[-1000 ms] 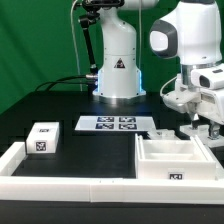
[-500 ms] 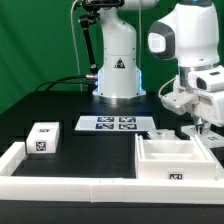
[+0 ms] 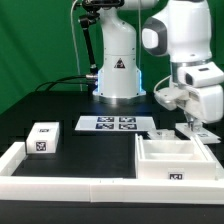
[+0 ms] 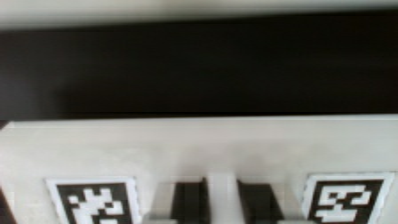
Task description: Assemble cabinet
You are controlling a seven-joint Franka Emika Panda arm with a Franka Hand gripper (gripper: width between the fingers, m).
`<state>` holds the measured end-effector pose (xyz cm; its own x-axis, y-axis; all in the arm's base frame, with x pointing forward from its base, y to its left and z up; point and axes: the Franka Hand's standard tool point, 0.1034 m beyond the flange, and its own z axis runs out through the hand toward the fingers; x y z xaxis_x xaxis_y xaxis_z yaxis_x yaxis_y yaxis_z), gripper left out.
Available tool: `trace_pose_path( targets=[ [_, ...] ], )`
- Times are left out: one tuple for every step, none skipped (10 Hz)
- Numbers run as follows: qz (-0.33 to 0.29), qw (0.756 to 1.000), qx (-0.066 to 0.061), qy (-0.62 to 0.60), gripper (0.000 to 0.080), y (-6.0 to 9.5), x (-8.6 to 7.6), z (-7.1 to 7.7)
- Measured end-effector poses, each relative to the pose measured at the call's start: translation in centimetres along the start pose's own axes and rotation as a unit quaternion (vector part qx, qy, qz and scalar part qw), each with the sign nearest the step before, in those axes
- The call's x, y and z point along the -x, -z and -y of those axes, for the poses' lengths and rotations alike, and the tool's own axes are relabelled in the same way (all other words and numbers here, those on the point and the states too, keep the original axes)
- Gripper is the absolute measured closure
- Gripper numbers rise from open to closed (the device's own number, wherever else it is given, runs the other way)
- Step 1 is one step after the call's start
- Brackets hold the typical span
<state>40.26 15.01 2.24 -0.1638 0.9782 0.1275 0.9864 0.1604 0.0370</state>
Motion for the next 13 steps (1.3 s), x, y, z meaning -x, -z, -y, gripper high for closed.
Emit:
trace_pose_path(
  targets=[
    [0.006, 1.0, 0.004, -0.019, 0.0731, 0.8, 1.1, 0.0],
    [0.014, 0.999, 0.007, -0.034, 0.0731, 1.8, 2.1, 0.1],
    [0.021, 0.999, 0.014, -0.046, 0.0729, 2.8, 3.1, 0.2],
    [0.03, 0.998, 0.017, -0.059, 0.0729, 3.7, 3.8, 0.2],
    [0.041, 0.997, 0.02, -0.06, 0.0729, 5.0, 4.2, -0.3],
    [0.037, 0.997, 0.024, -0.059, 0.0729, 4.8, 4.0, -0.2],
    [0.035, 0.997, 0.018, -0.061, 0.0729, 4.4, 4.1, 0.1],
    [0.035, 0.997, 0.019, -0.061, 0.0729, 4.4, 4.1, 0.0],
    [0.033, 0.997, 0.02, -0.071, 0.0729, 4.1, 4.6, -0.7],
    [0.03, 0.994, 0.016, -0.105, 0.0729, 3.3, 5.2, -1.2],
    [0.029, 0.993, 0.011, -0.111, 0.0729, 2.7, 5.5, -1.1],
    [0.029, 0.993, 0.011, -0.111, 0.0729, 2.7, 5.5, -1.1],
    [0.029, 0.993, 0.011, -0.111, 0.0729, 2.7, 5.5, -1.1]
  ],
)
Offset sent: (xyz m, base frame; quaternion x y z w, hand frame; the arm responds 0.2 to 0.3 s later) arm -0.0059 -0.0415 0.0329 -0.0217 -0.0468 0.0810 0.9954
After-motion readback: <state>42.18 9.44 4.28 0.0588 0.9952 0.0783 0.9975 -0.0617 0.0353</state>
